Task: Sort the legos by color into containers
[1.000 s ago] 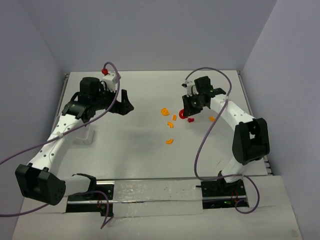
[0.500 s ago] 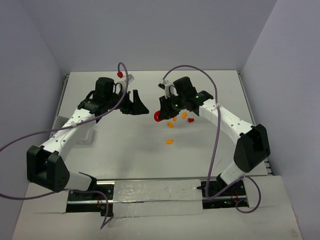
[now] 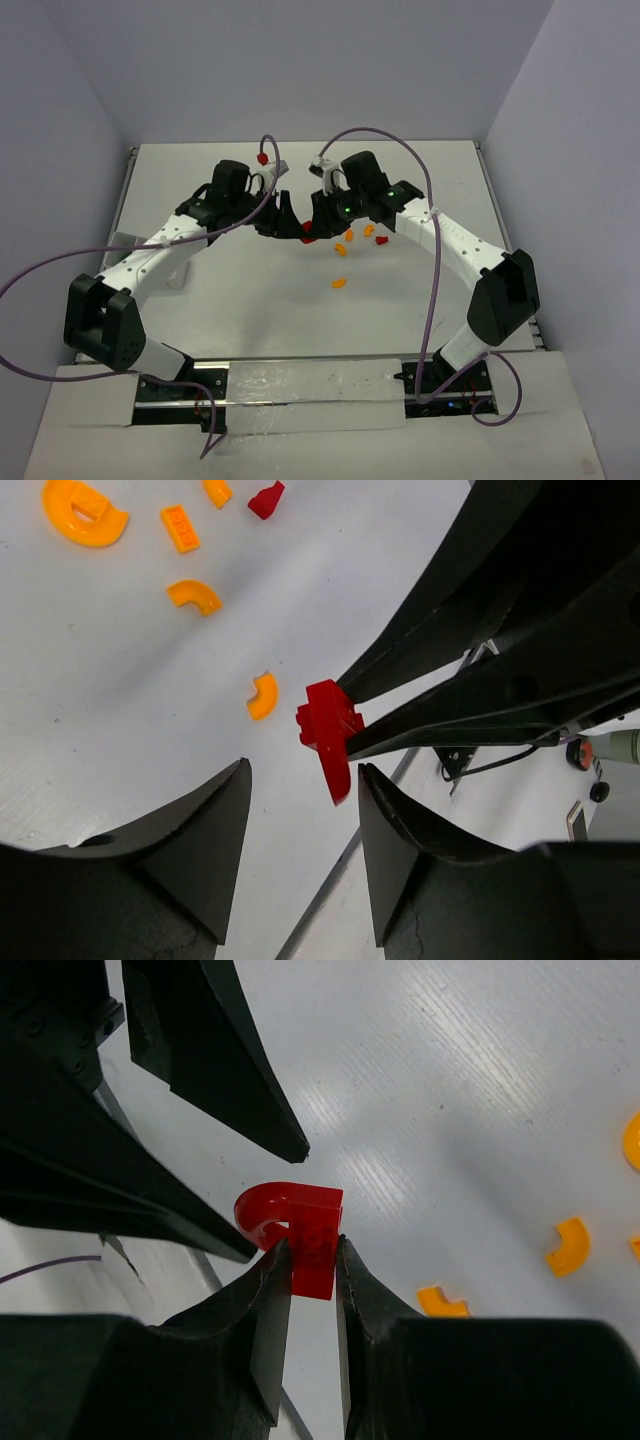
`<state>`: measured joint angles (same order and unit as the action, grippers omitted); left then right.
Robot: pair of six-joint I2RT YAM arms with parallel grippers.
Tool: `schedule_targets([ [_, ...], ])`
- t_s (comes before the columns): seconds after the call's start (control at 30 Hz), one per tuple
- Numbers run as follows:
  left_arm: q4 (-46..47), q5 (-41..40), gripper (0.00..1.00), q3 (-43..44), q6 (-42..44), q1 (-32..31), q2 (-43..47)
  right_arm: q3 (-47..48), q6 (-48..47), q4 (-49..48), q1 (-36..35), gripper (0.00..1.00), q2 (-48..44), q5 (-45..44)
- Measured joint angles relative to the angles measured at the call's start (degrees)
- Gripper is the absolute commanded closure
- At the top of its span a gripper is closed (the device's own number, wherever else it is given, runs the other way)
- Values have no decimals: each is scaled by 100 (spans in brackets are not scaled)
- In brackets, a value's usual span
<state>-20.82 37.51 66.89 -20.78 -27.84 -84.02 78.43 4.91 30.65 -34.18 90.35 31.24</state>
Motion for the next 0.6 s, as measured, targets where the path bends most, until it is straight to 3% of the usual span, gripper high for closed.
schedule_targets([
  [0.13, -7, -14, 59, 17, 21, -18, -38, 0, -4, -3, -26, 100, 0, 23],
  [0.27, -45, 15, 94, 89, 9, -72, -51, 0, -21, -17, -79, 100, 0, -76],
  [0.3, -44, 45, 99, 103, 8, -89, -51, 0, -28, -17, -92, 97, 0, -119],
  [0.4, -70, 35, 100, 141, -3, -94, -56, 0, -34, -24, -125, 91, 0, -218],
  [0.43, -76, 30, 100, 142, -3, -94, -56, 0, -35, -27, -132, 81, 0, -237],
  [0.5, -94, 22, 100, 142, 0, -94, -56, 0, -35, -23, -146, 44, 0, -265],
  [0.6, -252, -118, 100, 131, 150, -53, 2, 4, -106, 48, -155, 17, 0, -292],
])
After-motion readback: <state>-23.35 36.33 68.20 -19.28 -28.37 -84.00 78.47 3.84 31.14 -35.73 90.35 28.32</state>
